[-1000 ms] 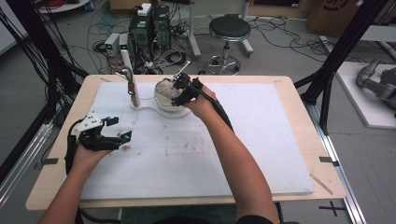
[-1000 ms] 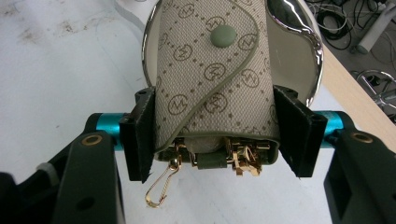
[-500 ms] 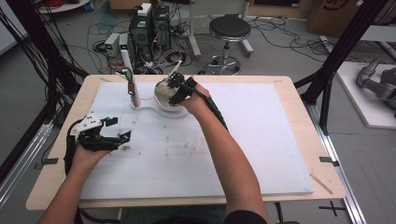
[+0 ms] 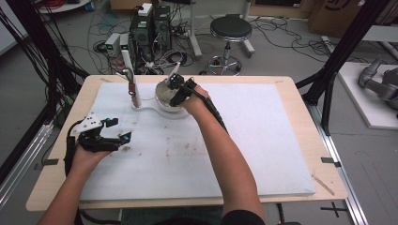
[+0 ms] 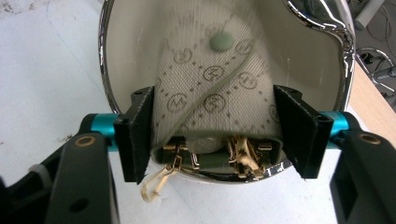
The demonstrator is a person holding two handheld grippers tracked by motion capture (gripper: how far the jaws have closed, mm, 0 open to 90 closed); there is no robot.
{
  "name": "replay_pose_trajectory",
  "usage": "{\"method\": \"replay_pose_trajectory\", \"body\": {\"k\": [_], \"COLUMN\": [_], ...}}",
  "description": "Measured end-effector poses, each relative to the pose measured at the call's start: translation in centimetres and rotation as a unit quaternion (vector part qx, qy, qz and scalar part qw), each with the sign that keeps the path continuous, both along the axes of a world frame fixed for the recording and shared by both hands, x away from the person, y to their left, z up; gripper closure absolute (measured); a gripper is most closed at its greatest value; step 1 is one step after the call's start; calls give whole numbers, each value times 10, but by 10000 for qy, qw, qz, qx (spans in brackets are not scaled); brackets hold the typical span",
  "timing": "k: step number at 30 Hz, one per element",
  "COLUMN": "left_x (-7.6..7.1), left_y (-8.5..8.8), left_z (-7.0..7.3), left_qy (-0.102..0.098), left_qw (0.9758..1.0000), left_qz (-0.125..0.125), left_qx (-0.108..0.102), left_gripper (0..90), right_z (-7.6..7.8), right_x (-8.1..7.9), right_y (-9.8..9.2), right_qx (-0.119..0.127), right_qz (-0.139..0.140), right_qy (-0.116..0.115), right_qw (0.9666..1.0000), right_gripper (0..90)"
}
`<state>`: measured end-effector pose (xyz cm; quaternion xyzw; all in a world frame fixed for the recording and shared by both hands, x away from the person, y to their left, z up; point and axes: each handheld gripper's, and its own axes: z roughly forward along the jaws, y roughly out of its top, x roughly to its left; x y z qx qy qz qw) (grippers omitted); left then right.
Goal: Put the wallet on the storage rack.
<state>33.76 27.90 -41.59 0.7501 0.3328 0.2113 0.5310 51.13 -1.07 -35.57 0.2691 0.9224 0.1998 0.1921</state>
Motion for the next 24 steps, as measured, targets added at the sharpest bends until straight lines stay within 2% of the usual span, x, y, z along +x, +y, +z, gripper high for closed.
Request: {"method": "replay_pose_trajectory", "body": {"k": [3,10,14,21,24], "left_x": [0,0,-1,0,0], "left_y": [-1,-1,-2,-3,-4], "left_z": [0,0,0,-1,-1], "left_qy": [-2,-17,6,14,16], "left_qw": [10000,10000,10000,10000,10000], "left_qz": [-9,-22,-26,-42,-76], "left_qx": [7,22,22,20,46], "left_gripper": [163,163,163,163,163], "right_z": [5,17,21,33,39], "right_x": [-2,-12,-17,-33,-43], "right_y": [-1,-11,-22,-41,-53], "right_qx": [62,336,414,543,807], "right_qz": [44,68,23,80,87], "right_qy": [-145,-272,-233,-326,-438], "right_qw": [9999,9990,9989,9980,9957], "right_gripper": [324,297,284,275,276]}}
